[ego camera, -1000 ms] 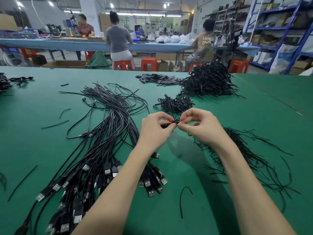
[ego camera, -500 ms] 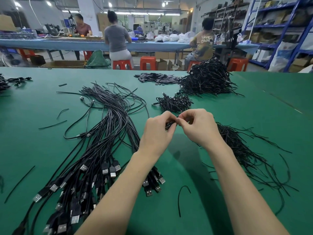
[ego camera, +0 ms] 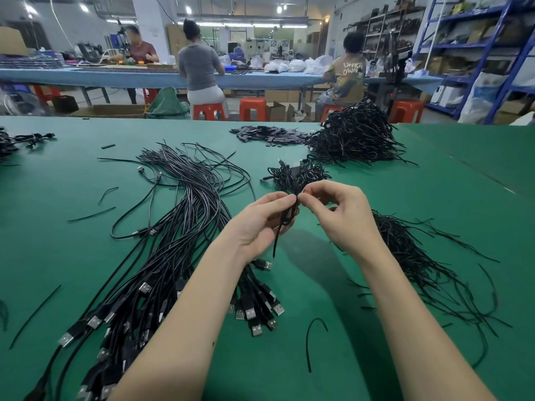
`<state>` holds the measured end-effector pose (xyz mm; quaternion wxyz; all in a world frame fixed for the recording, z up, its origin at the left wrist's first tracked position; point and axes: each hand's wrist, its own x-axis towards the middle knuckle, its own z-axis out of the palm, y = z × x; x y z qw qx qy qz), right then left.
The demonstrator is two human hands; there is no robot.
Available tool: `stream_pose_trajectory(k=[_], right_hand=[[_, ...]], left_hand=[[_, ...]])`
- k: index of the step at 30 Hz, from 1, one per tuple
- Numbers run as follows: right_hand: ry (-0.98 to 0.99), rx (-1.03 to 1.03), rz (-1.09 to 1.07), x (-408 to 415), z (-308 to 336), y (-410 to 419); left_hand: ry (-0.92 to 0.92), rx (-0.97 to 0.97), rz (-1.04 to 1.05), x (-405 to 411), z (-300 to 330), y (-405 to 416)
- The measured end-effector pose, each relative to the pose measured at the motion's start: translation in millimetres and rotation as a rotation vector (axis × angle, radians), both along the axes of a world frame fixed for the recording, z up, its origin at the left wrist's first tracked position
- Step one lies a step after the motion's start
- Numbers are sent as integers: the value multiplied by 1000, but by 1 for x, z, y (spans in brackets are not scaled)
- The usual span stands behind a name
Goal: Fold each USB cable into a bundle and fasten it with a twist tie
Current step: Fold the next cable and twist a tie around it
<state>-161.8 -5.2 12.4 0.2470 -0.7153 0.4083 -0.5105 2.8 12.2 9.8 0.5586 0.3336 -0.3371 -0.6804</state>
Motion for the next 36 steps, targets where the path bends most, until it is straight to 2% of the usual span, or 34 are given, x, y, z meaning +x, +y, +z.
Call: stream_pose_trajectory(k=[2, 6, 7, 8, 10, 13, 15, 17, 24, 28, 32, 34, 35, 36], right_hand=[[-268, 237, 123, 3, 2, 1], [-1065, 1138, 662, 1, 5, 2], [-1162, 1237, 709, 0, 5, 2], [-1157, 1267, 701, -1, 7, 1], [-853, 1089, 501, 0, 11, 2], [-270, 452, 100, -1, 12, 1], [24, 55, -15, -4, 8, 1], [170, -150, -50, -5, 5, 1], [273, -364, -82, -5, 1, 0], [278, -371, -91, -3, -1, 1], [176, -355, -89, -1, -4, 3], [67, -273, -143, 7, -5, 4], [-51, -129, -163, 13, -5, 2], [-235, 120, -137, 17, -4, 0]], left_hand=[[0, -101, 2, 0, 0, 0], [-90, -349, 72, -7, -2, 1], [-90, -359, 83, -7, -3, 1], [-95, -353, 85, -7, -3, 1], [-94, -301, 72, -6, -4, 0], [-80, -175, 93, -5, -6, 0], [-52, -123, 90, -7, -8, 0], [-14, -96, 80, -7, -8, 0], [34, -72, 62, -5, -8, 0], [34, -70, 62, -3, -10, -2], [20, -75, 54, -3, -13, -2], [20, -92, 62, -6, -13, -2], [11, -105, 79, -7, -13, -2], [-11, -118, 104, -9, -12, -3]])
